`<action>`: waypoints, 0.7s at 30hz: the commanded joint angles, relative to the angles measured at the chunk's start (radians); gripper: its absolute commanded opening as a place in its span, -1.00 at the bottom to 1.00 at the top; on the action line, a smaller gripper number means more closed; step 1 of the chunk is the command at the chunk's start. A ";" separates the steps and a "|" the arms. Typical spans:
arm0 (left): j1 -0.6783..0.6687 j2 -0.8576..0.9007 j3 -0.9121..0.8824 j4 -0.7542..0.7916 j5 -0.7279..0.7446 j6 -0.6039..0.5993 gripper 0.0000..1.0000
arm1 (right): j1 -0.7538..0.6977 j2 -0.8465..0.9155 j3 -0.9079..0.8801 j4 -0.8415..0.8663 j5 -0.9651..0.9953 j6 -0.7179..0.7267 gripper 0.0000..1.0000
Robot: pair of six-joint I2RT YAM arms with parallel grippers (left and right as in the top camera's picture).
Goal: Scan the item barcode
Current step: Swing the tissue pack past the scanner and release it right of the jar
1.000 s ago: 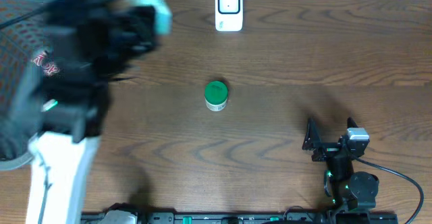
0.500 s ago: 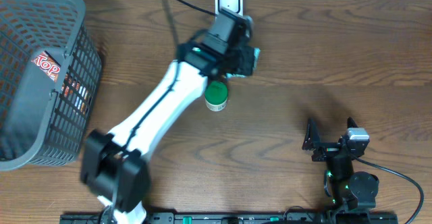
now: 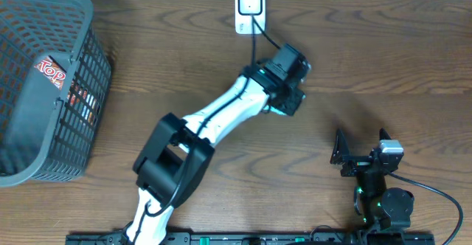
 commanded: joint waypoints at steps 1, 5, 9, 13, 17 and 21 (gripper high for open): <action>-0.025 -0.001 0.006 -0.003 -0.092 0.040 0.05 | 0.008 -0.003 -0.002 -0.003 0.004 0.001 0.98; -0.034 -0.043 0.013 -0.029 -0.119 0.074 0.96 | 0.008 -0.003 -0.002 -0.003 0.004 0.001 0.99; -0.006 -0.180 0.066 -0.087 -0.182 0.088 0.96 | 0.008 -0.003 -0.002 -0.003 0.004 0.001 0.99; 0.071 -0.380 0.180 -0.164 -0.331 0.133 0.96 | 0.008 -0.003 -0.002 -0.003 0.004 0.001 0.99; 0.203 -0.552 0.274 -0.219 -0.448 0.141 0.96 | 0.008 -0.003 -0.002 -0.003 0.004 0.001 0.99; 0.420 -0.706 0.303 -0.220 -0.458 0.139 0.96 | 0.008 -0.003 -0.002 -0.003 0.004 0.001 0.99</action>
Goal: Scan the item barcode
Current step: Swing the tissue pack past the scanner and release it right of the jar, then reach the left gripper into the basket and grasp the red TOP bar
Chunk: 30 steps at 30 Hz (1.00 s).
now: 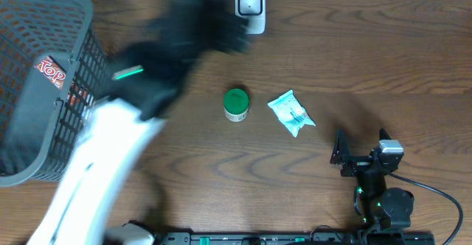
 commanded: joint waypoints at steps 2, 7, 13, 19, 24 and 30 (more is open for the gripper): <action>0.266 -0.148 0.009 -0.012 -0.079 -0.014 0.96 | 0.008 -0.003 -0.002 -0.003 0.004 0.001 0.99; 0.589 -0.205 0.008 -0.010 -0.024 -0.058 0.96 | 0.008 -0.003 -0.002 -0.003 0.004 0.001 0.99; 0.805 -0.122 0.008 -0.050 0.003 -0.109 0.96 | 0.008 -0.003 -0.002 -0.003 0.004 0.001 0.98; 0.919 0.075 0.008 -0.172 0.003 -0.179 0.96 | 0.008 -0.003 -0.002 -0.003 0.004 0.001 0.98; 0.932 0.249 0.008 -0.208 0.003 -0.171 0.96 | 0.008 -0.003 -0.002 -0.003 0.004 0.001 0.99; 0.932 0.442 0.008 -0.196 0.003 -0.188 0.95 | 0.008 -0.003 -0.002 -0.003 0.004 0.001 0.99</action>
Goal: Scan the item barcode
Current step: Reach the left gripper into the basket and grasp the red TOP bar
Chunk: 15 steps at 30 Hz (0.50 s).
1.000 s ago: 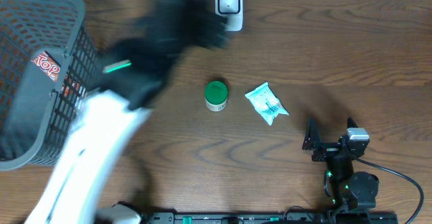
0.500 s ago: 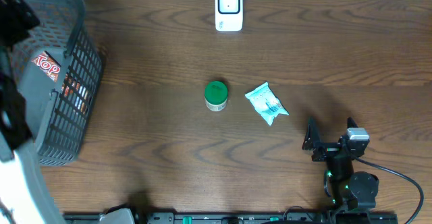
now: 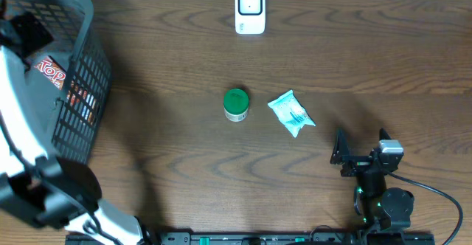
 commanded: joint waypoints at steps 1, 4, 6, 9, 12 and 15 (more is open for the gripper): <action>0.004 0.091 -0.007 0.005 0.000 -0.028 0.96 | 0.008 -0.003 -0.002 -0.003 0.003 0.001 0.99; 0.006 0.170 -0.007 0.025 0.000 -0.027 0.96 | 0.008 -0.003 -0.002 -0.003 0.003 0.001 0.98; 0.006 0.212 -0.007 0.041 0.000 -0.027 0.96 | 0.008 -0.003 -0.002 -0.003 0.003 0.001 0.98; 0.006 0.264 -0.007 0.070 -0.003 -0.044 0.96 | 0.008 -0.003 -0.002 -0.003 0.003 0.001 0.99; 0.006 0.300 -0.009 0.097 -0.003 -0.079 0.96 | 0.008 -0.003 -0.002 -0.003 0.003 0.001 0.98; 0.006 0.322 -0.023 0.130 -0.003 -0.155 0.96 | 0.008 -0.003 -0.002 -0.003 0.003 0.001 0.99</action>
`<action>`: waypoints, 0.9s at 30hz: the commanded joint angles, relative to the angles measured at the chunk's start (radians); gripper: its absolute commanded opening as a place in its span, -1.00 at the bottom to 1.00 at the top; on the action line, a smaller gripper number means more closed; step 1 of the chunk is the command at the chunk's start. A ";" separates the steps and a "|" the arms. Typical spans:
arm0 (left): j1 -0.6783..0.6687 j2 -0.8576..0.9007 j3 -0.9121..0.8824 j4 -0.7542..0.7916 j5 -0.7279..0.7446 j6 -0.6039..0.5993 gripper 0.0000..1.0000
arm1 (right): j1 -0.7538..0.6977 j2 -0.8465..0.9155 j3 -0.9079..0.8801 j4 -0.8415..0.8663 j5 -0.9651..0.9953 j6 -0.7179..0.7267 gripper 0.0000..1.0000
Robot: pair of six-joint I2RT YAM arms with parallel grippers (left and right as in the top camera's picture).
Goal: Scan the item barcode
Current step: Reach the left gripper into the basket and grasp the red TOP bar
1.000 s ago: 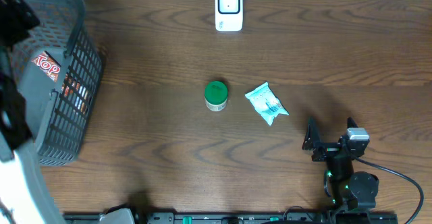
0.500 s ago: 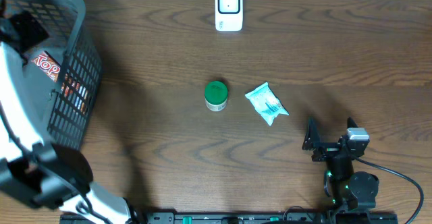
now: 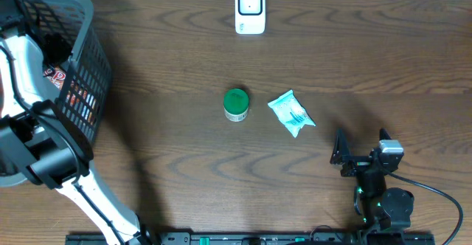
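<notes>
The white barcode scanner [image 3: 250,9] stands at the table's far edge. A green-lidded jar [image 3: 236,105] and a light blue packet [image 3: 291,114] lie apart in the middle of the table. My left arm reaches into the grey basket [image 3: 92,68] at the far left. Its gripper [image 3: 55,47] is dark against the mesh, just above a red-and-white packet [image 3: 53,74], and its jaws do not show clearly. My right gripper [image 3: 340,155] rests near the front right, away from all items.
The basket's tall mesh wall stands between my left gripper and the table's middle. The left arm's elbow [image 3: 44,153] hangs over the basket's front edge. A black cable [image 3: 435,193] loops by the right arm's base.
My left gripper was at the basket's far-left corner. Now it sits deeper inside the basket, over the red-and-white packet and covering part of it. Jar, blue packet and right arm are unchanged.
At first my left gripper was in the middle of the table below the scanner, with the arm hiding the jar. Then the arm was a blur farther left, with jar and blue packet lying uncovered. Later it was at the basket, and now inside it.
</notes>
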 commanded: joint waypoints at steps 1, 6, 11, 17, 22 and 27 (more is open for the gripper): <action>0.006 0.020 -0.030 0.034 -0.006 -0.105 0.95 | 0.008 -0.003 -0.002 -0.003 0.003 0.001 0.98; 0.006 0.021 -0.090 0.108 -0.015 -0.162 0.96 | 0.008 -0.003 -0.002 -0.003 0.003 0.001 0.99; 0.006 0.021 -0.156 0.174 -0.047 -0.205 0.96 | 0.008 -0.003 -0.002 -0.003 0.003 0.001 0.98; 0.006 0.022 -0.240 0.272 -0.047 -0.205 0.96 | 0.008 -0.003 -0.002 -0.003 0.003 0.001 0.99; 0.006 0.027 -0.299 0.342 -0.047 -0.206 0.96 | 0.008 -0.003 -0.002 -0.003 0.003 0.001 0.99; 0.006 0.064 -0.309 0.336 -0.030 -0.242 0.70 | 0.008 -0.003 -0.002 -0.003 0.003 0.001 0.99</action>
